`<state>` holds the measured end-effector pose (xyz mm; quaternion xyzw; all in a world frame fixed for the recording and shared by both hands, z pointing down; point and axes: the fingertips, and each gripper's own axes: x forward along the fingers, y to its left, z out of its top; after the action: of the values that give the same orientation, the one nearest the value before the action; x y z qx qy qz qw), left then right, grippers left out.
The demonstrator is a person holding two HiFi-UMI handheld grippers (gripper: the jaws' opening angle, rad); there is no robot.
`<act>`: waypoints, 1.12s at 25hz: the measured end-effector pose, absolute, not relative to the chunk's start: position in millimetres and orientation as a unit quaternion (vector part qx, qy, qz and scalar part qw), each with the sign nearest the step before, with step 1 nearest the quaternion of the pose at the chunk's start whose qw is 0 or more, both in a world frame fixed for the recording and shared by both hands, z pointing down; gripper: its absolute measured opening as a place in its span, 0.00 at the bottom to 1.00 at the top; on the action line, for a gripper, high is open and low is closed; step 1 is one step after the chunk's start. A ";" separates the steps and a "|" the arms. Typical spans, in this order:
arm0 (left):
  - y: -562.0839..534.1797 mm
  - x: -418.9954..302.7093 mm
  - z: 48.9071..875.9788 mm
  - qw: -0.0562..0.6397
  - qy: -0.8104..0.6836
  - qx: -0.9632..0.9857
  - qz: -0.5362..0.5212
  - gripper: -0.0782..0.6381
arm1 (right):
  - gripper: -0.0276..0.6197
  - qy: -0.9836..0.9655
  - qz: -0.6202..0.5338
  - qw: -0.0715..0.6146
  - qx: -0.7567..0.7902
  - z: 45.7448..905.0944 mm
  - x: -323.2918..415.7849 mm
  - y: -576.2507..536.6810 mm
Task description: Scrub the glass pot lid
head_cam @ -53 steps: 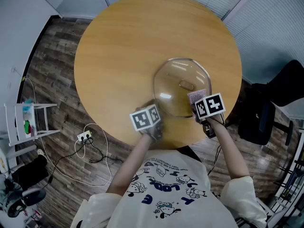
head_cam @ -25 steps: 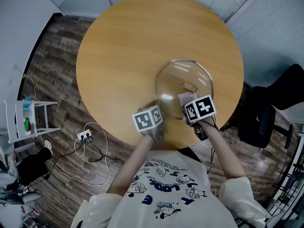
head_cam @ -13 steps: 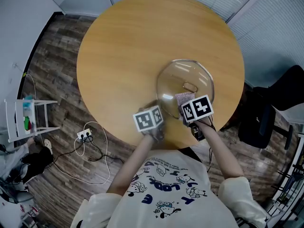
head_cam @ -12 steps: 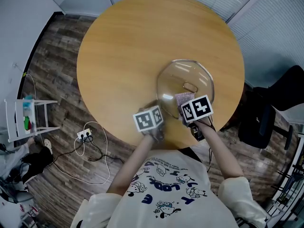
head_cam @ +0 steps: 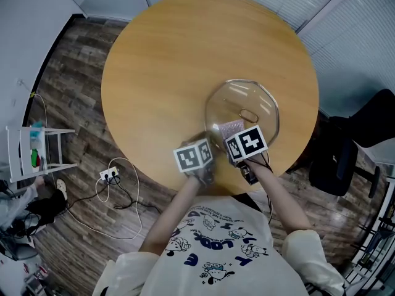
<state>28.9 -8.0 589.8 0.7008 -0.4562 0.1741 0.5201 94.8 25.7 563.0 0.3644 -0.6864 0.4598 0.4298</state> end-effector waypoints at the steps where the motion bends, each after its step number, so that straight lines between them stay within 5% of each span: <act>1: -8.2 28.9 589.6 0.522 -0.455 0.700 0.173 0.16 | 0.11 -0.687 0.459 0.430 0.363 563.4 92.4 24.8; 21: -4.0 -13.7 559.4 0.504 -0.488 0.700 0.131 0.16 | 0.11 -0.703 0.442 0.452 0.326 570.6 63.3 9.1; 28: -9.6 -39.3 529.3 0.469 -0.507 0.715 0.110 0.16 | 0.11 -0.720 0.465 0.392 0.334 554.8 43.1 5.0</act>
<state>-39.3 -9.6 529.3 0.7147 -0.5067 0.1101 0.4693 43.1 5.0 554.8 0.3336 -0.7201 0.4650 0.3924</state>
